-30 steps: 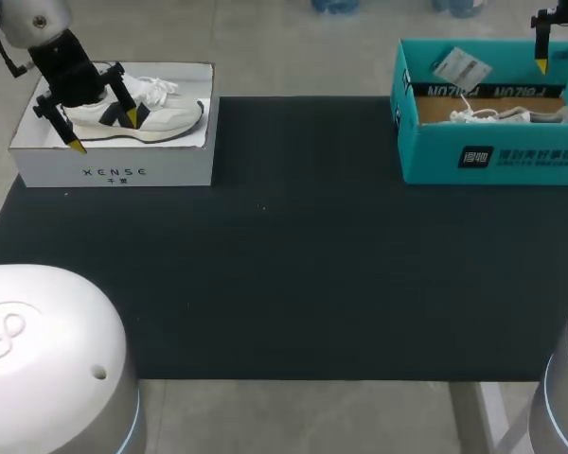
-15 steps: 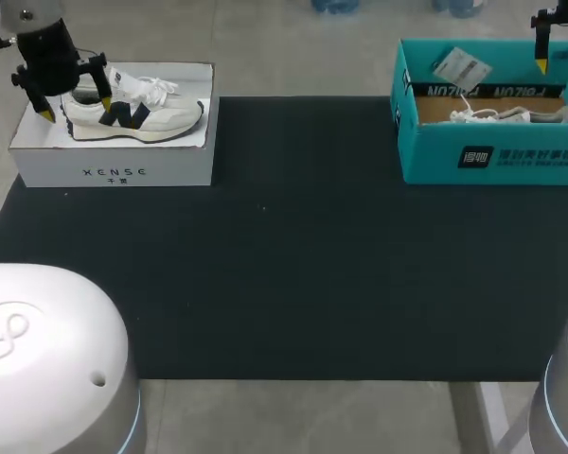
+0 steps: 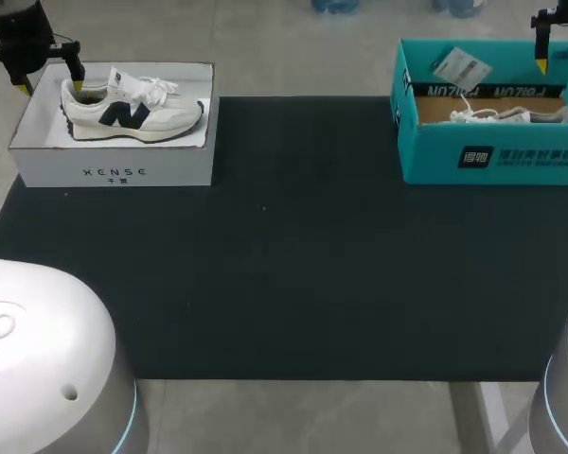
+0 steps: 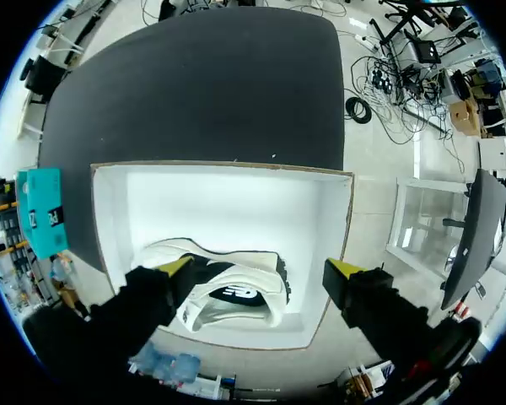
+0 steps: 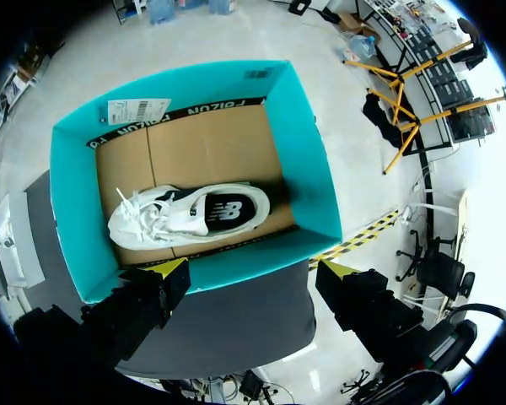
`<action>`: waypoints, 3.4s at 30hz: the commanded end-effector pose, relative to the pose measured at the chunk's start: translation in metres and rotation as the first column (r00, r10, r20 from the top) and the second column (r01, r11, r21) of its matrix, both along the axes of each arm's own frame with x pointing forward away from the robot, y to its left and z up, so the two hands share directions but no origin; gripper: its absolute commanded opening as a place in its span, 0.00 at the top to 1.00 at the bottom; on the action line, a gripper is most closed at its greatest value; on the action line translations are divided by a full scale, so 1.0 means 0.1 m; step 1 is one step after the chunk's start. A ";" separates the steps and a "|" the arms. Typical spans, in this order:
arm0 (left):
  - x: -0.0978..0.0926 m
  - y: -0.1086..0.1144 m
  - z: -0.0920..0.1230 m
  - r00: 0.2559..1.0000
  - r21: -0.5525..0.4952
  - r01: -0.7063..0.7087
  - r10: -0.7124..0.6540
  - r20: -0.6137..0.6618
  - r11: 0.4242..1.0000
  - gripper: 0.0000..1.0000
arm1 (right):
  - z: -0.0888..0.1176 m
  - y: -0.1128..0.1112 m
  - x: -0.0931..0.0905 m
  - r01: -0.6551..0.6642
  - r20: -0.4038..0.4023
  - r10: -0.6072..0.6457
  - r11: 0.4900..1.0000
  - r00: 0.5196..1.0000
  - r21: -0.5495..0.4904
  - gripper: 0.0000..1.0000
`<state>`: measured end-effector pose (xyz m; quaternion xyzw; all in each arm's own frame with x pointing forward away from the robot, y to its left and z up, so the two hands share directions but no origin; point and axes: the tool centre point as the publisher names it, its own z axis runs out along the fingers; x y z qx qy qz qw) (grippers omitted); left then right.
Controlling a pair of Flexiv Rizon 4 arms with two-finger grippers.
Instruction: Take the shoe out of the shoebox, open the shoe tongue, remove and reinsert the insole, then place the shoe into the shoebox
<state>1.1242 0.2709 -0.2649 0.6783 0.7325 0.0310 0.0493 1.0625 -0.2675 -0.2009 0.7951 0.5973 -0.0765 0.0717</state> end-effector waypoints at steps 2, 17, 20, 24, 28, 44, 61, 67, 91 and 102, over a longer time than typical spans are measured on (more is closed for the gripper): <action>0.57 0.10 -0.09 0.994 0.014 0.042 -0.040 -0.098 0.999 0.00 | 0.00 0.00 0.00 0.001 0.001 -0.001 1.000 1.000 0.001 0.00; 1.14 0.20 -0.43 0.979 0.034 0.059 -0.052 -0.197 0.998 0.00 | 0.00 0.00 0.00 0.001 0.001 -0.001 1.000 1.000 0.001 0.00; 1.17 0.23 -0.51 0.975 0.027 0.055 -0.048 -0.215 0.998 0.00 | 0.00 0.00 0.00 0.001 0.001 -0.001 1.000 1.000 0.001 0.00; 1.19 0.26 -0.61 0.971 0.037 0.058 -0.048 -0.233 0.998 0.00 | 0.00 0.00 0.00 0.001 0.001 -0.001 1.000 1.000 0.001 0.00; 1.22 0.29 -0.68 0.966 0.027 0.068 -0.059 -0.251 0.997 0.00 | 0.00 0.00 0.00 0.001 0.001 -0.001 1.000 1.000 0.001 0.00; 1.31 0.31 -0.92 0.953 0.027 0.101 -0.089 -0.291 0.994 0.00 | 0.00 0.00 0.00 0.001 0.001 -0.001 1.000 1.000 0.001 0.00; 1.37 0.24 -0.97 0.938 -0.011 0.039 -0.040 -0.344 0.999 0.00 | 0.00 0.00 0.00 0.001 0.001 -0.001 1.000 1.000 0.001 0.00; 1.34 0.23 -0.98 0.937 -0.017 0.040 -0.043 -0.348 0.999 0.76 | 0.00 0.00 0.00 0.001 0.001 -0.001 1.000 1.000 0.001 0.00; 1.13 0.25 -0.96 0.927 0.029 0.085 -0.068 -0.369 0.996 0.95 | 0.00 0.00 0.00 0.001 0.001 -0.001 1.000 1.000 0.001 0.00; 0.96 0.30 -0.53 0.964 0.092 0.132 -0.106 -0.243 0.987 1.00 | 0.00 0.00 0.00 0.001 0.001 -0.001 1.000 1.000 0.001 0.00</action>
